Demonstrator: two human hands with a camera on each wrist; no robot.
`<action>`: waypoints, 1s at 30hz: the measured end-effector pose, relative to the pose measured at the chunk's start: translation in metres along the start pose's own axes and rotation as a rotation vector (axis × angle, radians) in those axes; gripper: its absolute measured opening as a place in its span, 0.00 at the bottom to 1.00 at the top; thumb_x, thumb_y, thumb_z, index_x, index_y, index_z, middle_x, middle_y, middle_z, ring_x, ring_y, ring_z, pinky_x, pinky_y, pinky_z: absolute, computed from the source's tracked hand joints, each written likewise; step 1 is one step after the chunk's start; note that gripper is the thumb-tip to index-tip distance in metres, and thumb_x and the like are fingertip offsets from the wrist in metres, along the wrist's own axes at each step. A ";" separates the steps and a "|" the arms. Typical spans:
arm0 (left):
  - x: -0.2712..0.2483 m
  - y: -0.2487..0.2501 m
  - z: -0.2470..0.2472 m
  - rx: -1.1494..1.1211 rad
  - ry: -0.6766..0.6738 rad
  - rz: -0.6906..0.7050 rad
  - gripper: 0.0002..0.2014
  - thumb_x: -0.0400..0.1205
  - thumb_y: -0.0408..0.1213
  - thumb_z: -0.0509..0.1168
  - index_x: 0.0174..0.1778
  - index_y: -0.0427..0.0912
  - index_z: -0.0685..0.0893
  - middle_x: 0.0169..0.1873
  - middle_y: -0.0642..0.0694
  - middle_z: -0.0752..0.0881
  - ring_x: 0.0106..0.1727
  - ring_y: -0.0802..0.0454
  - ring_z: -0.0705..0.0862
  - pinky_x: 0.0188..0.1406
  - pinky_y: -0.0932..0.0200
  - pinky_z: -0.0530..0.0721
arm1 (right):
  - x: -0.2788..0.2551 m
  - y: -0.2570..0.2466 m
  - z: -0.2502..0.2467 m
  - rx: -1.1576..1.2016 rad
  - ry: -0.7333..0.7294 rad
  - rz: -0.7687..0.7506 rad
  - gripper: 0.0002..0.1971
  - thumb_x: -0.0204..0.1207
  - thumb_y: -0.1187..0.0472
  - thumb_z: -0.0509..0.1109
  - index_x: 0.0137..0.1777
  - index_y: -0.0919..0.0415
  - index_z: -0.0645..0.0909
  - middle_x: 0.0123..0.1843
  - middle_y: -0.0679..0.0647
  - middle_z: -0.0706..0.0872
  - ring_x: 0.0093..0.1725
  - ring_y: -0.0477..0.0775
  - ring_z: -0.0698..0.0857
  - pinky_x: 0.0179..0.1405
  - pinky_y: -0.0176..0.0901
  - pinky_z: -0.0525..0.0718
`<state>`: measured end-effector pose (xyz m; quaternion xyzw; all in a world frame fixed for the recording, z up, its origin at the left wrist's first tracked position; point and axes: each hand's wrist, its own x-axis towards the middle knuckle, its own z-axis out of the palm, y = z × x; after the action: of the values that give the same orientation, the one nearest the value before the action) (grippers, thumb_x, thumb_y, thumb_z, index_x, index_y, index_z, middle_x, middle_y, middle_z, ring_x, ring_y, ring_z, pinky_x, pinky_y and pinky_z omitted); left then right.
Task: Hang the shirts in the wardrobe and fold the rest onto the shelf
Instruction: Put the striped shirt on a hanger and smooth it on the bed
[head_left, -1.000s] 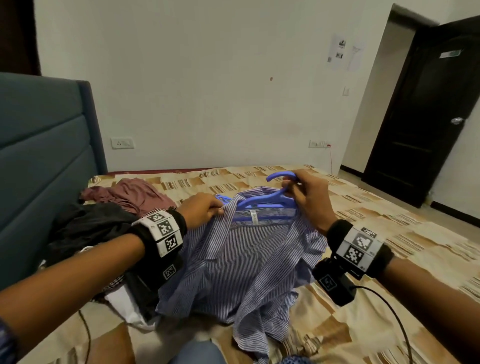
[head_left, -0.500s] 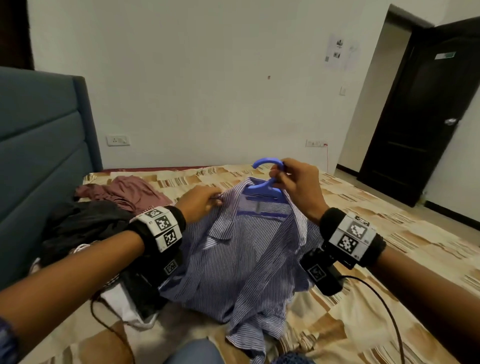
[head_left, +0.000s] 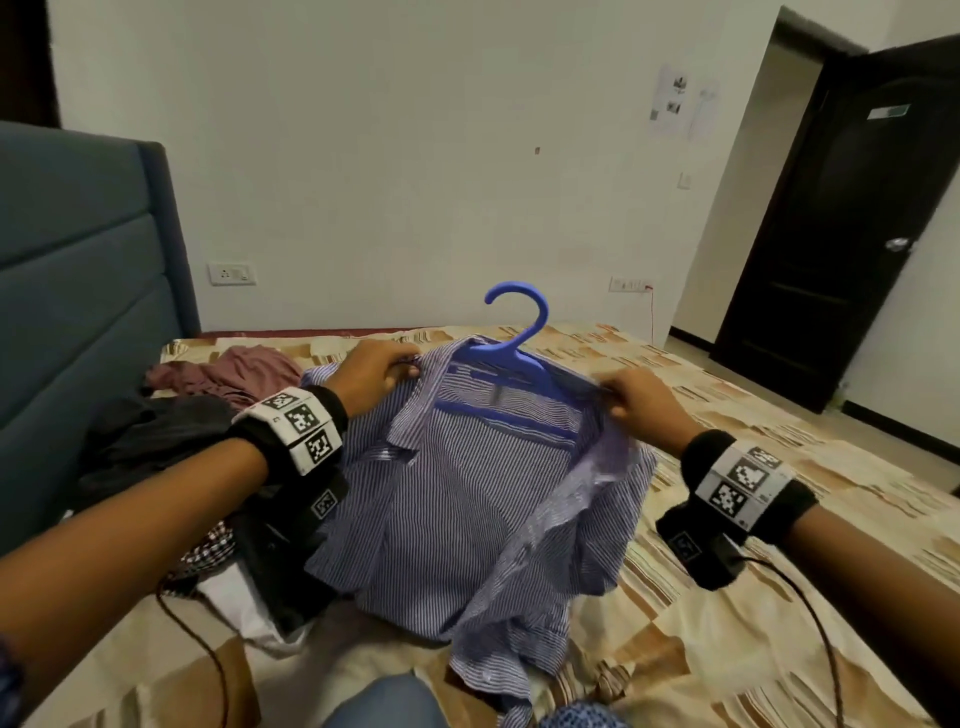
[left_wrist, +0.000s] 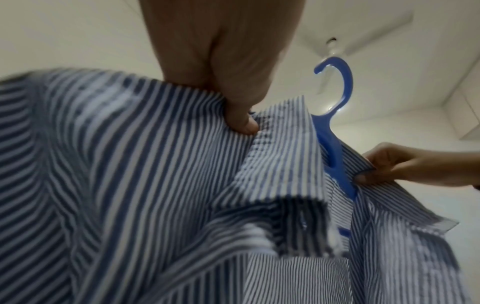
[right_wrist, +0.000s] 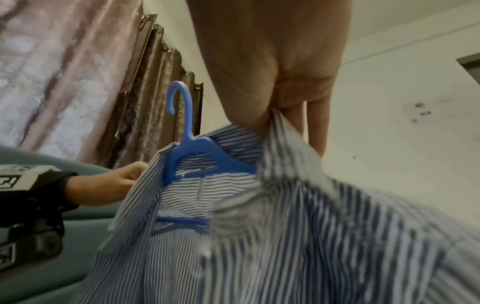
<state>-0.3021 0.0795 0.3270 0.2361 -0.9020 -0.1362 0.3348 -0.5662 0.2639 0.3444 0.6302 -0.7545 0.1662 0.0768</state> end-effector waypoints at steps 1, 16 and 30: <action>0.000 -0.001 -0.001 -0.003 0.005 -0.002 0.13 0.79 0.19 0.61 0.56 0.29 0.86 0.49 0.34 0.88 0.49 0.44 0.83 0.43 0.71 0.68 | 0.000 0.001 -0.004 -0.042 -0.096 -0.005 0.09 0.77 0.71 0.64 0.50 0.67 0.85 0.40 0.57 0.83 0.39 0.54 0.78 0.37 0.38 0.66; 0.000 -0.011 0.003 0.135 -0.055 -0.026 0.14 0.80 0.27 0.63 0.56 0.44 0.89 0.50 0.44 0.90 0.52 0.45 0.85 0.53 0.52 0.81 | 0.016 -0.051 -0.023 0.832 0.243 -0.100 0.08 0.83 0.74 0.58 0.51 0.76 0.79 0.42 0.66 0.86 0.40 0.51 0.89 0.45 0.43 0.90; 0.019 0.047 0.011 -0.093 0.009 -0.119 0.19 0.83 0.48 0.61 0.61 0.39 0.84 0.56 0.43 0.87 0.55 0.47 0.83 0.53 0.57 0.77 | 0.013 -0.068 -0.011 0.770 0.363 -0.079 0.07 0.83 0.68 0.62 0.51 0.68 0.82 0.43 0.63 0.88 0.43 0.59 0.90 0.50 0.48 0.89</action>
<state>-0.3374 0.1108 0.3482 0.2740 -0.8775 -0.1964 0.3410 -0.5037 0.2451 0.3694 0.6019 -0.5869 0.5409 -0.0263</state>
